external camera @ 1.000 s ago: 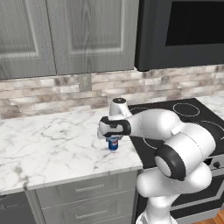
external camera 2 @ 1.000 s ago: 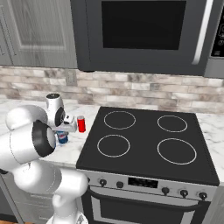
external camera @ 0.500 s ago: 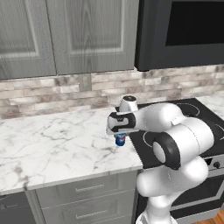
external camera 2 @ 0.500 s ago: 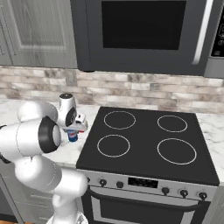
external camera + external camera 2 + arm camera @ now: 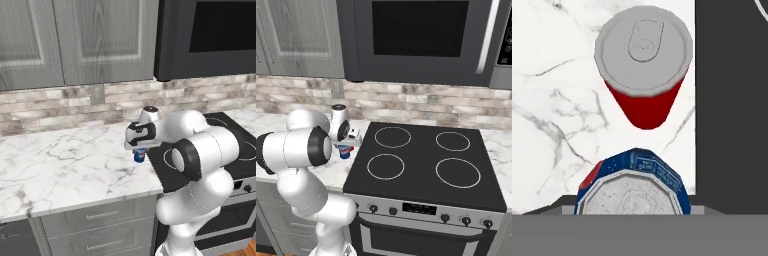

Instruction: Four empty soda cans are scattered around the kitchen. Gather all the cans and cluster them next to the stove for recycling.

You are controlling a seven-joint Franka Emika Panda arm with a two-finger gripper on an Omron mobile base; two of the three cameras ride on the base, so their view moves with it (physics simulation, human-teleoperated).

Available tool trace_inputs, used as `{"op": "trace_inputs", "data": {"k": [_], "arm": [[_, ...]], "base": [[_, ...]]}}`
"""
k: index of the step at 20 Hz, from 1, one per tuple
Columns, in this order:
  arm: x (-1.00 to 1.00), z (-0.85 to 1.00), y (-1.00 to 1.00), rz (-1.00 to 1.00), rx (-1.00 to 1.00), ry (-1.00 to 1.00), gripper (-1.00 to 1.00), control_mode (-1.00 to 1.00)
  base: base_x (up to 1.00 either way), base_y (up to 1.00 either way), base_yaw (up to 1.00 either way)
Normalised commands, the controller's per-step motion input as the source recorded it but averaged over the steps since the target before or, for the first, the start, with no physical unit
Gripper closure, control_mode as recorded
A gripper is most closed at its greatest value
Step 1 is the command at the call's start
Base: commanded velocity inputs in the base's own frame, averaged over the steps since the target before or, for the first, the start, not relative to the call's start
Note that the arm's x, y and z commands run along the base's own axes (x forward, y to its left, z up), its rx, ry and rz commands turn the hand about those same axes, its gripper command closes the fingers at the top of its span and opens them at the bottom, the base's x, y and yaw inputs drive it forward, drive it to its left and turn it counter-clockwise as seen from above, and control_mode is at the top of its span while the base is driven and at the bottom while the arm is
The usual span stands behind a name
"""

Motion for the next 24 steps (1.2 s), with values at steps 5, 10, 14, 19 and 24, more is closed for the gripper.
{"op": "trace_inputs", "data": {"k": [5, 10, 14, 19, 24], "arm": [[0.26, 0.0, -0.09, 0.0, 0.0, 0.0, 1.0, -1.0], [0.16, -0.04, -0.01, 0.0, 0.0, 0.0, 1.0, -1.0], [0.07, -0.1, 0.0, 0.0, 0.0, 0.0, 1.0, -1.0], [0.09, -0.17, 0.0, 0.0, 0.0, 0.0, 1.0, -1.0], [0.01, -0.14, 0.0, 0.0, 0.0, 0.0, -1.0, -1.0]], "base": [[0.0, 0.0, 0.0], [0.0, 0.0, 0.0], [0.0, 0.0, 0.0], [0.0, 0.0, 0.0], [0.0, 0.0, 0.0]]}}
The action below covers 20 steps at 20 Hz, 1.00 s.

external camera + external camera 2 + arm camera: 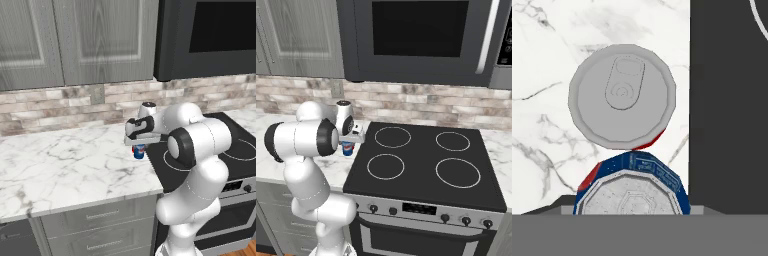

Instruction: Four empty soda cans are scattered around the kitchen. Gather all the cans and cluster them next to the stove for recycling.

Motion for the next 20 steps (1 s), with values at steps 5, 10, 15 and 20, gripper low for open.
{"op": "trace_inputs", "data": {"k": [5, 10, 15, 20], "arm": [[0.0, 0.0, 0.0, 0.0, 0.0, 0.0, -1.0, -1.0], [-0.06, 0.0, 0.0, 0.0, 0.0, 0.0, -1.0, -1.0], [-0.17, 0.17, 0.0, 0.0, 0.0, -0.01, -1.0, -1.0], [-0.41, 0.34, 0.0, 0.0, 0.0, -0.02, -1.0, -1.0]], "base": [[0.0, 0.0, 0.0], [0.0, 0.0, 0.0], [0.0, 0.0, 0.0], [0.0, 0.0, 0.0]]}}
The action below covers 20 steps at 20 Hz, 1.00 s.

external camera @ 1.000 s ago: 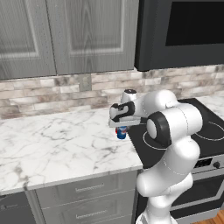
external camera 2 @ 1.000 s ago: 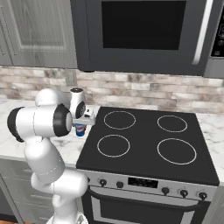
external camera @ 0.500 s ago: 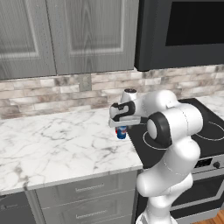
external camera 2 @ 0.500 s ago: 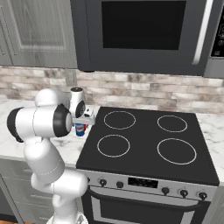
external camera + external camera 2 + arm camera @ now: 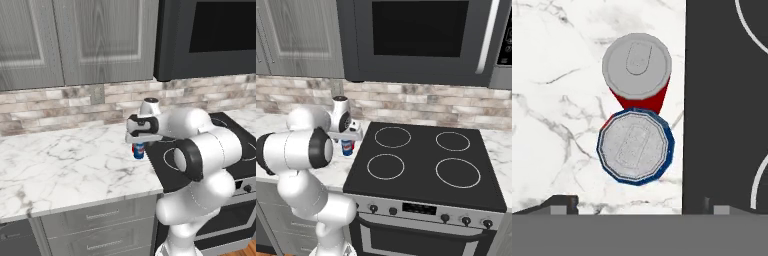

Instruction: Four empty soda cans are scattered around the kitchen. Gather all the cans and cluster them next to the stove for recycling.

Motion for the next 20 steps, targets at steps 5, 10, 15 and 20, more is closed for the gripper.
{"op": "trace_inputs", "data": {"k": [5, 10, 15, 20], "arm": [[-0.6, 0.3, 0.0, 0.0, 0.0, -0.02, -1.0, -1.0], [-0.72, 0.18, -0.03, 0.0, 0.0, 0.0, -1.0, -1.0], [-0.71, 0.25, -0.16, 0.0, 0.0, 0.0, -1.0, -1.0], [-0.54, 0.2, -0.19, 0.0, 0.0, 0.0, -1.0, -1.0]], "base": [[0.0, 0.0, 0.0], [0.0, 0.0, 0.0], [0.0, 0.0, 0.0], [0.0, 0.0, 0.0]]}}
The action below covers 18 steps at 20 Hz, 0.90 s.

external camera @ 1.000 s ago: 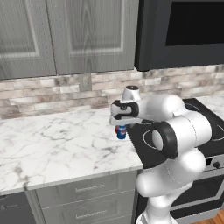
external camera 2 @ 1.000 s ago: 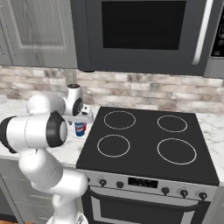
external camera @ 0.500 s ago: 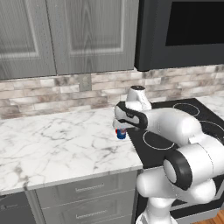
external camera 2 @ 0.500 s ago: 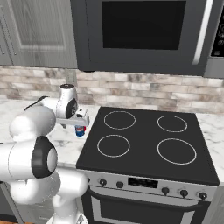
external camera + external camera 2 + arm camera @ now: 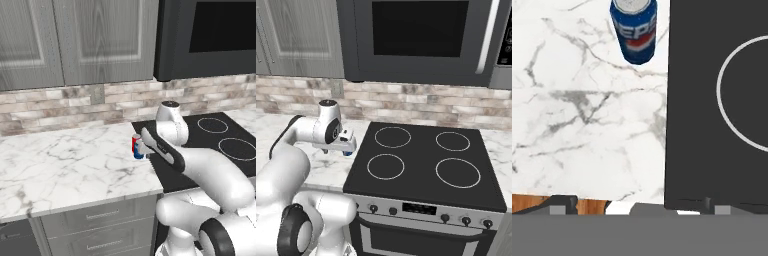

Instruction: Four empty soda cans are scattered around the kitchen. Gather all the cans and cluster them next to the stove for recycling.

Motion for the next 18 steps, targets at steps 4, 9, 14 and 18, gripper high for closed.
{"op": "trace_inputs", "data": {"k": [4, 9, 14, 18], "arm": [[-0.46, 0.24, -0.19, 0.0, 0.0, 0.0, -1.0, -1.0], [-0.56, 0.08, -0.17, 0.01, 0.0, 0.0, -1.0, -1.0], [-0.35, 0.1, -0.08, 0.0, 0.0, 0.0, -1.0, -1.0], [-0.17, 0.09, 0.0, 0.0, 0.0, 0.0, -1.0, -1.0]], "base": [[0.0, 0.0, 0.0], [0.0, 0.0, 0.0], [0.0, 0.0, 0.0], [0.0, 0.0, 0.0]]}}
